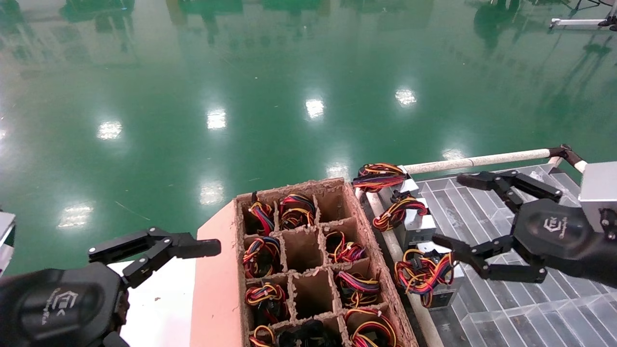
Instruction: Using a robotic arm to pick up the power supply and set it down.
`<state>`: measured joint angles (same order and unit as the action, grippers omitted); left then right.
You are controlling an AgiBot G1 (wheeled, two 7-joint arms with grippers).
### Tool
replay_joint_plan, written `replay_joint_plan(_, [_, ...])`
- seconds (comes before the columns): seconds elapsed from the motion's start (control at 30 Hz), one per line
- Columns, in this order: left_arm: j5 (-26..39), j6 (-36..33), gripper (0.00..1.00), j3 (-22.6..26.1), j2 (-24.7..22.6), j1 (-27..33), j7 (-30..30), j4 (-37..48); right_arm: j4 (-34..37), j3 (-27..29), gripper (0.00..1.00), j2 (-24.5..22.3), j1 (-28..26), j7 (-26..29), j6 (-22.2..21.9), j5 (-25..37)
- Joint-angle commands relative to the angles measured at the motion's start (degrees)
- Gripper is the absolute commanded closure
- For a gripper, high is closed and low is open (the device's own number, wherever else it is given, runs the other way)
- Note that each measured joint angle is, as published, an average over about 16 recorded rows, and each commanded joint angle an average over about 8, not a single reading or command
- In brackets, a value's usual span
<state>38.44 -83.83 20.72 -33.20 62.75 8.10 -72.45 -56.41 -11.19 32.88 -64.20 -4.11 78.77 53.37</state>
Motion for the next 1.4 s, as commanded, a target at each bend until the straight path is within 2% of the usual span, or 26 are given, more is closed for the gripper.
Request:
replay_joint_plan(0.03, [0.0,0.0,0.0,0.0,0.0,0.0,0.0,0.0,-0.8,-0.2,0.0,0.1,0.1,0.7,0.3,-0.6])
replay_joint_plan(1.4, [0.0,0.0,0.0,0.0,0.0,0.0,0.0,0.0,-17.7,-4.9,0.0,2.2,2.7,15.1,7.1,-11.8])
